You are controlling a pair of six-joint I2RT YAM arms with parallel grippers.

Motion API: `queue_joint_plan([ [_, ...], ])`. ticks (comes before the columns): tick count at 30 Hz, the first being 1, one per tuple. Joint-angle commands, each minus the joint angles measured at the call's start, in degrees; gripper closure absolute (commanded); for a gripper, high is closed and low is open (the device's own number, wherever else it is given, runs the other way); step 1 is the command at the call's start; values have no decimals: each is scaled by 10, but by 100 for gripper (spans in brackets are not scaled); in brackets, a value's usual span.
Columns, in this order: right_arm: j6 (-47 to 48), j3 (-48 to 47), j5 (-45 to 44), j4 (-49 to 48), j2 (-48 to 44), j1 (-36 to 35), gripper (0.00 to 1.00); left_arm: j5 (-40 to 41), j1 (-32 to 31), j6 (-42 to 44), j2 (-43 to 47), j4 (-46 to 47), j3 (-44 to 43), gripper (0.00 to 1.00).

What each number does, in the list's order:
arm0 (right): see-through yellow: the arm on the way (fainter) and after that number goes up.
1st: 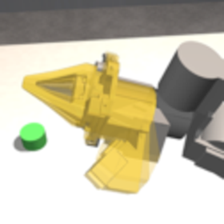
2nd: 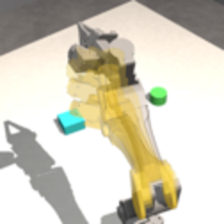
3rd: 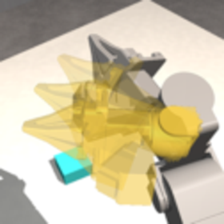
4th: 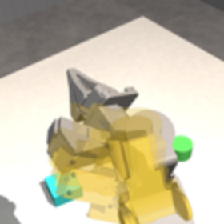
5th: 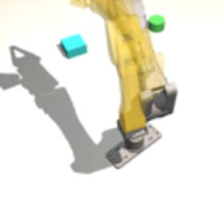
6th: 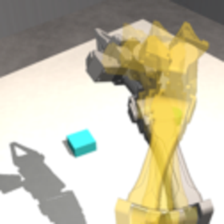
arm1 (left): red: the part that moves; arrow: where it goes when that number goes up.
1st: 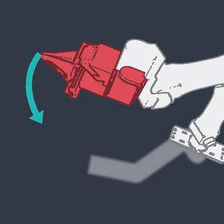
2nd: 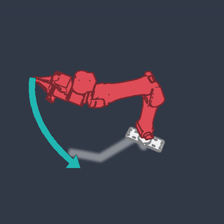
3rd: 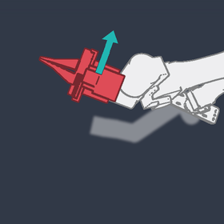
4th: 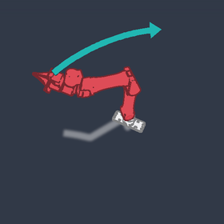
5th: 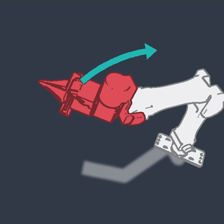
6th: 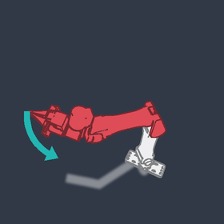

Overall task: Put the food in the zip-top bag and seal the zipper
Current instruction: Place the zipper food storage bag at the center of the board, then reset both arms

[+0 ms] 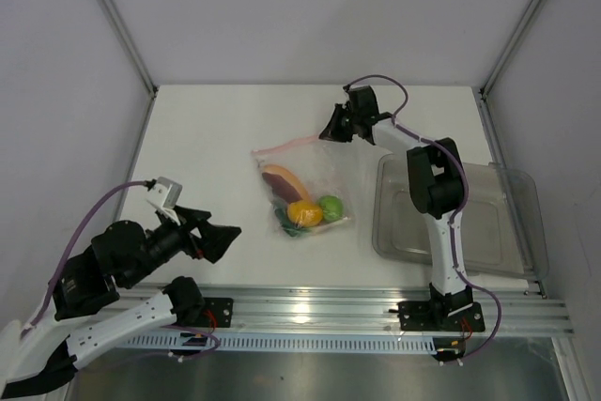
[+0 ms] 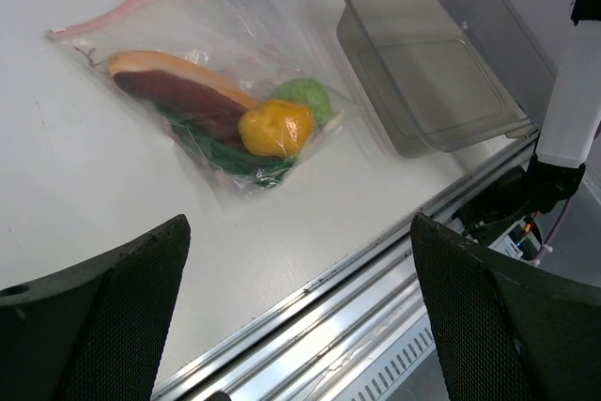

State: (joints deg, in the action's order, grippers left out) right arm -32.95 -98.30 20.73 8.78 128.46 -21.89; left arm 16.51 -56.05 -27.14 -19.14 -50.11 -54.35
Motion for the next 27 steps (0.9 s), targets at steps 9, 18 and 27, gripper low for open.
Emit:
queue_joint_plan([
  [9,68,-132,-57,168,19,-5,31,-59,2,-35,-10,62,35,1],
  [18,131,-29,-204,222,-184,-61,1,-97,2,-57,-33,132,66,1],
  [27,76,289,-291,231,-578,-101,0,-175,82,-56,-201,269,50,1],
])
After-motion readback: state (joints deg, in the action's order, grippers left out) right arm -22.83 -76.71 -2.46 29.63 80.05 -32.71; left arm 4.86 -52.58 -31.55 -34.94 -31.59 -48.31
